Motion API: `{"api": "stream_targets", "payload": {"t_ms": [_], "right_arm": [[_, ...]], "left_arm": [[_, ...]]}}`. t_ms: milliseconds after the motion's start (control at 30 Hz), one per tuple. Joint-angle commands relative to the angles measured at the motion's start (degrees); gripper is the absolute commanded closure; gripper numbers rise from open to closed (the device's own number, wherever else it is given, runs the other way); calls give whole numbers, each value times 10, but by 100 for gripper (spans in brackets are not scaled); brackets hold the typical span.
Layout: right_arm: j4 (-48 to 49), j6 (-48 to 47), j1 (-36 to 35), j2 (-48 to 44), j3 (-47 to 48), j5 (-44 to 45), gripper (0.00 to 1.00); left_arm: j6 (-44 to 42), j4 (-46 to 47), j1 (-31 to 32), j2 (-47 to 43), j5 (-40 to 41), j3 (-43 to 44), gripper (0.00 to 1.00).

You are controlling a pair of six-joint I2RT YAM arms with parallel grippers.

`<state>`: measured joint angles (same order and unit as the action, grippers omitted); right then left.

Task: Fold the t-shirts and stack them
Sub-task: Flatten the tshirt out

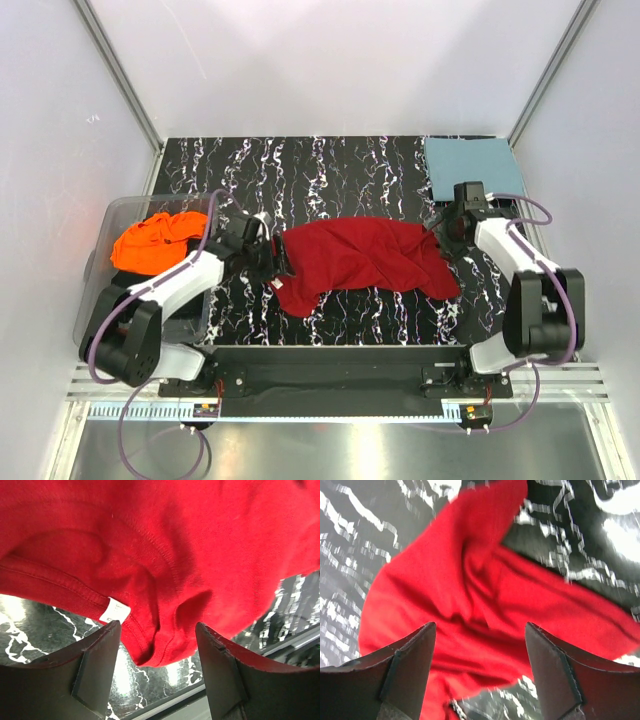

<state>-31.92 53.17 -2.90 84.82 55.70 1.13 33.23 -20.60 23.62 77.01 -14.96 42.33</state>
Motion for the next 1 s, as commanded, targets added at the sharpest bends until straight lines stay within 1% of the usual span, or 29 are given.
{"api": "stream_targets", "payload": {"t_ms": [0,167,267,333,367,400,433,467,500,533,567,600,633,667,700,800,867,967], "right_arm": [[30,-15,3,49,40,41,22],[87,-43,13,112,55,43,24],[95,-63,21,148,73,49,24],[98,-72,25,172,81,34,28],[101,-75,25,177,88,28,32],[102,-83,25,181,92,21,45],[102,-88,25,184,98,19,51],[102,-96,25,182,107,17,60],[101,-117,26,178,114,19,68],[99,-127,26,164,121,27,85],[79,-135,25,153,138,41,94],[68,-142,26,128,148,74,100],[57,-146,25,114,157,84,100],[38,-155,25,99,178,95,100],[29,-157,25,85,188,112,100],[2,-157,26,7,230,132,100],[-1,-149,25,-23,258,128,100],[17,-152,25,-67,291,114,100]], "left_arm": [[-2,23,17,11,14,16,34],[19,74,27,51,10,19,32],[25,86,32,88,11,31,33],[27,88,34,111,11,44,37],[28,88,35,118,10,49,40],[28,88,35,121,9,58,56],[26,87,35,125,6,64,66],[22,80,35,125,3,71,77],[19,69,35,122,6,92,85],[7,42,35,112,22,103,100],[1,23,35,104,33,117,100],[-6,-12,35,88,47,149,100],[-19,-30,36,79,69,167,100],[-26,-47,35,69,81,204,100],[-30,-75,35,50,90,223,100],[-44,-108,35,11,117,284,100],[-52,-118,35,-5,132,324,100],[-64,-128,35,-27,148,360,100]]}}
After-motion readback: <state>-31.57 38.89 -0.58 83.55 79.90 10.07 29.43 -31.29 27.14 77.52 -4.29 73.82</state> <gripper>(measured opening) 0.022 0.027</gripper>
